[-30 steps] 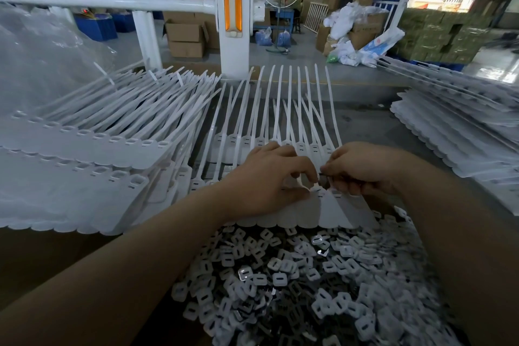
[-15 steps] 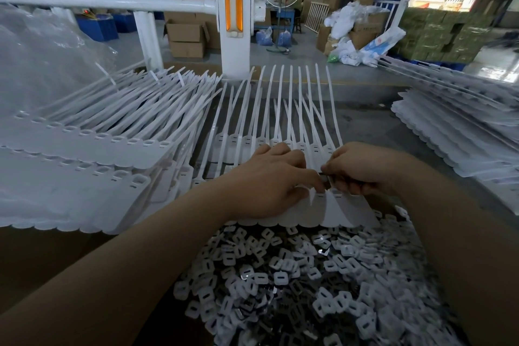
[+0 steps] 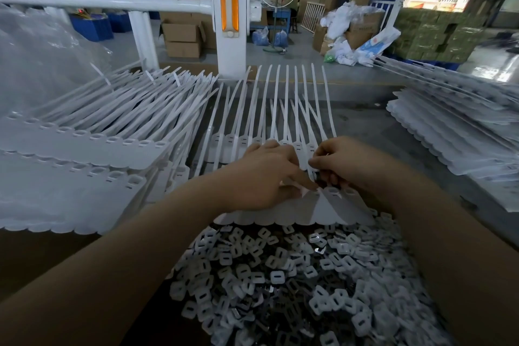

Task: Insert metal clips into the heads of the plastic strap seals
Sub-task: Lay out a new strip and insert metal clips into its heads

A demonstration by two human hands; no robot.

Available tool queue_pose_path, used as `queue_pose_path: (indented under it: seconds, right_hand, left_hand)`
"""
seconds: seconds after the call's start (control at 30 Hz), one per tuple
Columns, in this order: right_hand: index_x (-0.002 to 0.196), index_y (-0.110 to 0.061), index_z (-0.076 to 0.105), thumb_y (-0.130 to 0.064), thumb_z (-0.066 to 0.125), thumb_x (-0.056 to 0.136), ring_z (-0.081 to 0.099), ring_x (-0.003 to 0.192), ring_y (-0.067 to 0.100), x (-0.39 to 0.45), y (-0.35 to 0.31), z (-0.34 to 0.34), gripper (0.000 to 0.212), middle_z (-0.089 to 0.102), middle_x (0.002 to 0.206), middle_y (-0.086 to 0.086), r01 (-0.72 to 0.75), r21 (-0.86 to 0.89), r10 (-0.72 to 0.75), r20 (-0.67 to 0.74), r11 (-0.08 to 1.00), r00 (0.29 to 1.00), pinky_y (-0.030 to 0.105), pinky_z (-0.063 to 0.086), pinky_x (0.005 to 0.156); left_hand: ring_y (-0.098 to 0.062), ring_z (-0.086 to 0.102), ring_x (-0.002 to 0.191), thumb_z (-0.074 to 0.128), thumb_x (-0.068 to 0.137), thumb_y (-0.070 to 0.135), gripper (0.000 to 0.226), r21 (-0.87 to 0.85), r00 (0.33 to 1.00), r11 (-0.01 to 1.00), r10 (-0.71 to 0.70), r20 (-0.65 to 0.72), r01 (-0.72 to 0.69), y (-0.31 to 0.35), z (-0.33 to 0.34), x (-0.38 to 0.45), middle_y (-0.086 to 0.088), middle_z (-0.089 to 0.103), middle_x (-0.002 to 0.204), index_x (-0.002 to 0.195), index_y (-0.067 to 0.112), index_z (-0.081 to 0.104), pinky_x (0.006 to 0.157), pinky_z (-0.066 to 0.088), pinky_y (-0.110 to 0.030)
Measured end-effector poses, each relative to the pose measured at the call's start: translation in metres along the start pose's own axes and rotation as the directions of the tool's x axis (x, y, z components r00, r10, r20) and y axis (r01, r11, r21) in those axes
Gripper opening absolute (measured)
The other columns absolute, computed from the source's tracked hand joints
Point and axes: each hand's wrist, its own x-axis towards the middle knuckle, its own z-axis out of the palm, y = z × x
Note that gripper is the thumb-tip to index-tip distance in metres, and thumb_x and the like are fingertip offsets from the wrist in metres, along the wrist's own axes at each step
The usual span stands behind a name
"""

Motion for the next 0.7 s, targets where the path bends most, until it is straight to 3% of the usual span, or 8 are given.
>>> queue_pose_path:
  seconds: [0.1, 0.2, 0.33, 0.47, 0.53, 0.7]
  right_hand:
    - [0.093, -0.010, 0.065, -0.021, 0.059, 0.096, 0.052, 0.047, 0.012, -0.001, 0.000, -0.002, 0.014, 0.062, 0.060, 0.002, 0.007, 0.011, -0.008, 0.015, 1.000, 1.000, 0.022, 0.041, 0.042]
    - [0.091, -0.007, 0.065, -0.021, 0.060, 0.096, 0.051, 0.045, 0.012, 0.001, -0.001, -0.002, 0.015, 0.060, 0.055, 0.000, 0.005, 0.007, -0.005, 0.016, 1.000, 1.000, 0.023, 0.041, 0.041]
    - [0.089, -0.006, 0.065, -0.018, 0.060, 0.096, 0.052, 0.046, 0.012, 0.002, 0.000, -0.002, 0.015, 0.062, 0.058, 0.002, 0.002, 0.002, -0.002, 0.023, 1.000, 1.000, 0.023, 0.042, 0.041]
    - [0.089, -0.006, 0.065, -0.018, 0.060, 0.096, 0.053, 0.046, 0.011, 0.003, 0.002, -0.003, 0.015, 0.063, 0.058, 0.002, 0.007, 0.004, -0.007, 0.022, 1.000, 1.000, 0.023, 0.043, 0.042]
    - [0.089, -0.006, 0.065, -0.018, 0.060, 0.096, 0.053, 0.046, 0.012, 0.003, 0.002, -0.002, 0.014, 0.063, 0.058, 0.003, 0.000, 0.026, -0.001, 0.021, 1.000, 1.000, 0.023, 0.043, 0.042]
    - [0.090, -0.005, 0.064, -0.016, 0.060, 0.095, 0.051, 0.043, 0.012, 0.004, 0.005, -0.003, 0.013, 0.062, 0.055, 0.003, -0.032, 0.133, 0.033, -0.004, 0.991, 0.999, 0.023, 0.041, 0.041]
  left_hand:
    - [0.004, 0.050, 0.089, 0.074, 0.084, 0.033, 0.016, -0.223, 0.997, 0.972, 0.074, -0.035, -0.080, 0.011, -0.009, -0.001, 0.019, 0.059, 0.093, 0.099, 0.034, 0.073, 0.082, 0.037, -0.015]
    - [0.012, 0.055, 0.076, 0.079, 0.079, 0.030, 0.008, -0.336, 0.981, 0.930, 0.182, 0.073, -0.147, 0.027, -0.013, -0.003, 0.026, 0.062, 0.075, 0.087, 0.032, 0.076, 0.068, 0.038, -0.003]
    - [0.010, 0.057, 0.070, 0.073, 0.083, 0.037, 0.013, -0.258, 0.949, 0.949, 0.238, 0.205, -0.182, 0.040, -0.004, -0.001, 0.026, 0.058, 0.066, 0.092, 0.029, 0.078, 0.063, 0.040, -0.005]
    - [0.018, 0.053, 0.067, 0.075, 0.082, 0.037, 0.018, -0.229, 0.949, 0.955, 0.235, 0.209, -0.186, 0.044, -0.003, -0.001, 0.031, 0.052, 0.062, 0.097, 0.028, 0.078, 0.066, 0.036, 0.003]
    - [0.015, 0.056, 0.070, 0.076, 0.081, 0.036, 0.019, -0.253, 0.949, 0.952, 0.228, 0.217, -0.170, 0.045, -0.004, -0.003, 0.030, 0.059, 0.067, 0.097, 0.026, 0.078, 0.069, 0.039, 0.001]
    - [0.000, 0.063, 0.072, 0.072, 0.086, 0.031, 0.011, -0.276, 0.943, 0.956, 0.181, 0.280, -0.102, 0.043, -0.002, -0.003, 0.010, 0.074, 0.081, 0.089, 0.022, 0.078, 0.074, 0.047, -0.011]
